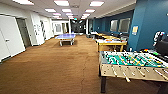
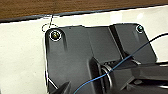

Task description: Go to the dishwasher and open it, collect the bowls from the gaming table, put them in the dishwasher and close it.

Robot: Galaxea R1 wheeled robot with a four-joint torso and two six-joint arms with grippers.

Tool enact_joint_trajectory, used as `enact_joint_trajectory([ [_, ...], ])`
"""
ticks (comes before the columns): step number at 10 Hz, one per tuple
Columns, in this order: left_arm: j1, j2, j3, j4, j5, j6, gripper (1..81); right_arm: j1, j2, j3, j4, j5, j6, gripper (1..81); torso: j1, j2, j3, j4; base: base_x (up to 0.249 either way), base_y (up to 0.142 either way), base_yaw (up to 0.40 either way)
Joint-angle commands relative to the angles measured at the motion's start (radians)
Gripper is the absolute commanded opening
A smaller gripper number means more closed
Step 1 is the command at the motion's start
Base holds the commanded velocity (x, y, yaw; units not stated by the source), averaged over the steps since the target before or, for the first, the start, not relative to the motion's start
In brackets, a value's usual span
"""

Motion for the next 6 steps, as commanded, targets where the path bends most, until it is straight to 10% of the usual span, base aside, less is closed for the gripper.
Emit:
enact_joint_trajectory([
  [1, -0.048, -0.012, 0.007, 0.003, 0.063, 0.008, 81.1, 0.048, -0.003, 0.009, -0.015, -0.039, -0.003, 81.1, 0.0, 0.0, 0.0, 0.0, 0.0, 0.0, 0.113],
  [6, -0.046, -0.002, 0.004, -0.001, 0.081, 0.004, 81.1, 0.043, -0.003, 0.003, -0.016, -0.043, -0.005, 81.1, 0.0, 0.0, 0.0, 0.0, -0.036, -0.044, -0.017],
])
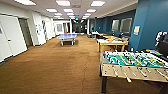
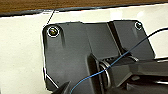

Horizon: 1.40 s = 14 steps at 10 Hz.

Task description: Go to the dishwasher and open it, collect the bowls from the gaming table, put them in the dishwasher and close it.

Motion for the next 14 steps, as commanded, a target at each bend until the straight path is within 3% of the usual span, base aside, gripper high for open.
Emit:
enact_joint_trajectory([
  [1, -0.046, -0.003, -0.003, -0.002, 0.052, 0.005, 81.1, 0.05, 0.0, 0.005, -0.014, -0.042, -0.004, 81.1, 0.0, 0.0, 0.0, 0.0, 0.0, 0.0, 0.0],
  [11, -0.04, -0.004, -0.003, 0.001, 0.052, 0.008, 81.1, 0.05, 0.007, 0.003, -0.018, -0.044, -0.004, 81.1, 0.0, 0.0, 0.0, 0.0, 0.0, 0.0, 0.0],
  [14, -0.04, -0.004, -0.003, 0.001, 0.052, 0.008, 81.1, 0.048, 0.008, 0.003, -0.02, -0.044, -0.004, 81.1, -0.003, -0.001, 0.0, 0.0, 0.099, 0.0, 0.0],
])
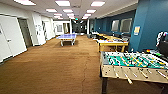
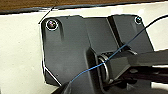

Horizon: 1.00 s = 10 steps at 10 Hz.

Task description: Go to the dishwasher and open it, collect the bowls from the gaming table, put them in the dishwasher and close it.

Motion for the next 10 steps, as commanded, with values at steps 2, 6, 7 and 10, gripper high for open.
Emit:
enact_joint_trajectory([
  [2, -0.054, -0.01, 0.0, 0.001, 0.042, 0.009, 81.1, 0.055, 0.001, 0.007, -0.015, -0.038, -0.004, 81.1, 0.0, 0.0, 0.0, 0.0, 0.117, 0.0, 0.0],
  [6, -0.052, -0.01, 0.002, 0.001, 0.042, 0.009, 81.1, 0.055, 0.003, 0.007, -0.015, -0.036, -0.004, 81.1, 0.0, 0.0, 0.0, 0.0, 0.124, 0.0, 0.0],
  [7, -0.052, -0.01, 0.0, 0.001, 0.042, 0.009, 81.1, 0.053, 0.003, 0.007, -0.015, -0.038, -0.004, 81.1, 0.0, 0.0, 0.0, 0.0, 0.125, 0.0, 0.0],
  [10, -0.052, -0.01, 0.002, 0.0, 0.042, 0.009, 81.1, 0.053, 0.004, 0.007, -0.015, -0.036, -0.004, 81.1, 0.0, 0.0, 0.0, 0.0, 0.125, 0.0, 0.0],
])
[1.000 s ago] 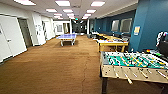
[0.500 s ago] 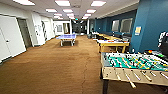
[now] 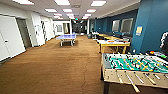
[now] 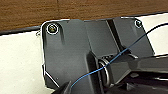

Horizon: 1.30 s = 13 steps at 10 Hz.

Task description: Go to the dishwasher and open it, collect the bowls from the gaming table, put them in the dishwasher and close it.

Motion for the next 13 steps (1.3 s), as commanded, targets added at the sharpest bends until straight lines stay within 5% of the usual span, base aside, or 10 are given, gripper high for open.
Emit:
enact_joint_trajectory([
  [1, -0.046, -0.011, 0.002, 0.0, 0.049, 0.009, 81.1, 0.051, 0.004, 0.008, -0.013, -0.039, -0.004, 81.1, 0.0, 0.0, 0.0, 0.0, 0.125, 0.0, 0.0],
  [13, -0.038, -0.007, 0.002, -0.002, 0.041, 0.009, 81.1, 0.046, 0.01, 0.003, -0.029, -0.039, -0.005, 81.1, -0.003, -0.001, 0.0, 0.0, 0.135, 0.0, 0.0],
])
